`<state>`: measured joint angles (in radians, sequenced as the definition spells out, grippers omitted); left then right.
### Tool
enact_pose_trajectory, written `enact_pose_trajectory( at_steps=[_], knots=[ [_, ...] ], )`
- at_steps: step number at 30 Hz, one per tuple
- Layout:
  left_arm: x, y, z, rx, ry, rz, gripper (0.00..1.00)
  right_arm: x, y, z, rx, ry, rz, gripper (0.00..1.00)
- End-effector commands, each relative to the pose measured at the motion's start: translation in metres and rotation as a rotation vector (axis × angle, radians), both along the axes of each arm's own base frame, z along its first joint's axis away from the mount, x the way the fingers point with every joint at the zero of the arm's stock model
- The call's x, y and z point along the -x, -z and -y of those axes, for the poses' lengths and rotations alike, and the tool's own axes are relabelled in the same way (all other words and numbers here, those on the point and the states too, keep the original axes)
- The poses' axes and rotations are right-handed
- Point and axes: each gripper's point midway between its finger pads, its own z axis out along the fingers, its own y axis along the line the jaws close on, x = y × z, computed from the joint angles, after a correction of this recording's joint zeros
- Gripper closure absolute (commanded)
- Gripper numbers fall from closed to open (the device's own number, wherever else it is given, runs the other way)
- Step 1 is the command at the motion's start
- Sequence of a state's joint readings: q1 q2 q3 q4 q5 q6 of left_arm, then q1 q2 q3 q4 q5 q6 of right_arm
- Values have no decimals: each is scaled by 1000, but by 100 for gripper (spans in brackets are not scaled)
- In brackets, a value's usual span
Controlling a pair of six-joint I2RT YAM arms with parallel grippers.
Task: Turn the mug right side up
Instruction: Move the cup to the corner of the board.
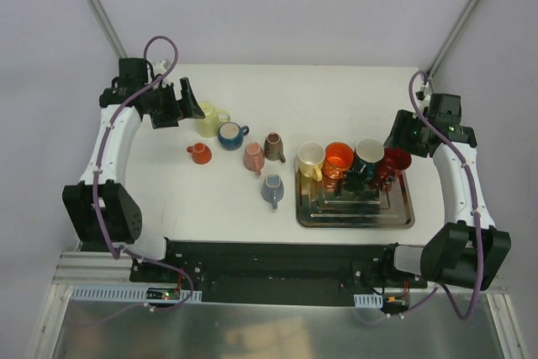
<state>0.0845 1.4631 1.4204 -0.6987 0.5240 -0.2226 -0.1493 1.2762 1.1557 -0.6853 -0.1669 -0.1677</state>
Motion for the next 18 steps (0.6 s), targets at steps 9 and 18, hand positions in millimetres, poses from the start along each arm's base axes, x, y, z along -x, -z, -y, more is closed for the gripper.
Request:
enact_pose_trajectory(
  at_steps=[9,18],
  knots=[
    [-98,49,-10,-192,50,-61,1,-1,-18,-20,-98,-50,82,39],
    [-133,87,12,-117,114,-114,7,3,-15,-17,-80,-48,82,38]
  ],
)
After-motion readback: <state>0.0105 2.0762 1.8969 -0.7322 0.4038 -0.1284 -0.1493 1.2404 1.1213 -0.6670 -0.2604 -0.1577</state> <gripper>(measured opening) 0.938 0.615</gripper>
